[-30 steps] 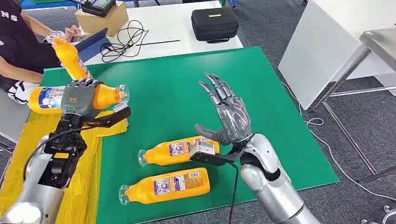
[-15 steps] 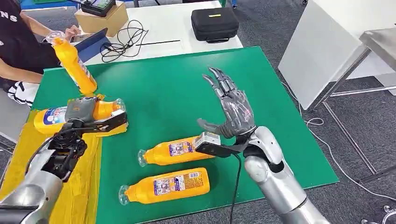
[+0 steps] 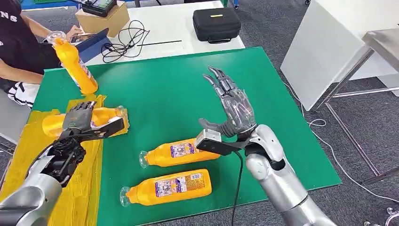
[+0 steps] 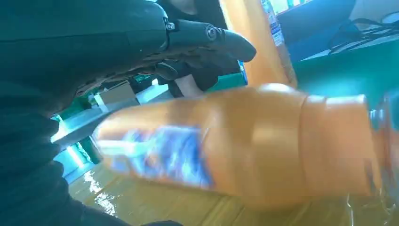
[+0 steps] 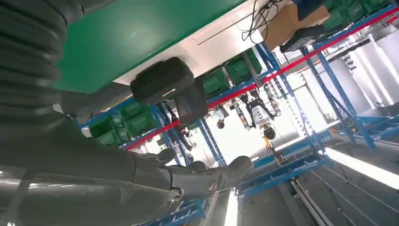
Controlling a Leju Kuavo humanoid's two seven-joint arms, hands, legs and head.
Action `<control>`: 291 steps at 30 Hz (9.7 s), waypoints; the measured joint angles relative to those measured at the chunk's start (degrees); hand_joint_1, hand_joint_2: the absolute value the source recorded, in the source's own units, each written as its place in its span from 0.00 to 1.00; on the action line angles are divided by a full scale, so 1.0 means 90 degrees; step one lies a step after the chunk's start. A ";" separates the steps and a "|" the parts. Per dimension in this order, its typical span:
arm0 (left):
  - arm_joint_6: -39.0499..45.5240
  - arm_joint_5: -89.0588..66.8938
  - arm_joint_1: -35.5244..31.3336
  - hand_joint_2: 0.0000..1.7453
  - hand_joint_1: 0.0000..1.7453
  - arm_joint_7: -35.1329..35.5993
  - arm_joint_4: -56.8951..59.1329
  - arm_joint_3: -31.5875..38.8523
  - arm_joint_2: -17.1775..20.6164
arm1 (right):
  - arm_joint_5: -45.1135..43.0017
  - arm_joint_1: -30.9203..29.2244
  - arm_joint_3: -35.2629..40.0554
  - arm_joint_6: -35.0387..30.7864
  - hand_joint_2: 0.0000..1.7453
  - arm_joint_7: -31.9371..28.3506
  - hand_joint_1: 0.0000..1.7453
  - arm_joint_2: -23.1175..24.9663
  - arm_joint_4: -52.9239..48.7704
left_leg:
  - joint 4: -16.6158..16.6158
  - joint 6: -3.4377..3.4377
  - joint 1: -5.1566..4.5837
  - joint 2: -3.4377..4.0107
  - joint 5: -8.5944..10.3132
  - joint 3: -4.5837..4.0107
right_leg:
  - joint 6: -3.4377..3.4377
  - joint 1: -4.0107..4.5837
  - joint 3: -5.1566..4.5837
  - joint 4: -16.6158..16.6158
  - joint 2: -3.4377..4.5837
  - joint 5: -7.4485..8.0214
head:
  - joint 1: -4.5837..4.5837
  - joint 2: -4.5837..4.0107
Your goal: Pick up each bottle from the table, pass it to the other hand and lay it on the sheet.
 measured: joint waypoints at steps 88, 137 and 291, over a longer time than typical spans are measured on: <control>-0.0328 0.6516 0.1748 1.00 0.00 -0.3249 -0.3920 0.0211 -0.0658 | -0.1090 -0.1376 0.2422 0.2582 1.00 0.0595 0.00 -0.0240 0.3517 | 0.0001 0.0001 -0.0001 0.0000 0.0000 0.0002 | 0.0000 -0.0001 -0.0001 -0.0001 0.0000 0.0000 | 0.0000 0.0000; -0.0167 0.6569 0.1834 1.00 0.00 -0.3334 -0.3806 0.0211 -0.0772 | -0.0352 -0.0580 0.1376 -0.0899 1.00 0.0702 1.00 0.0432 0.3984 | 0.0001 0.0001 -0.0002 0.0002 0.0000 0.0029 | 0.0001 -0.0001 0.0023 -0.0003 0.0002 0.0002 | -0.0002 0.0000; -0.1790 1.1431 0.3043 1.00 1.00 -0.3206 -0.5511 -0.0593 -0.1605 | -0.0850 -0.0869 0.1158 -0.1838 1.00 -0.1508 1.00 0.2516 0.5029 | -0.0001 -0.0003 0.0001 -0.0001 -0.0002 0.0005 | -0.0001 0.0002 0.0000 -0.0002 -0.0006 -0.0003 | 0.0000 0.0000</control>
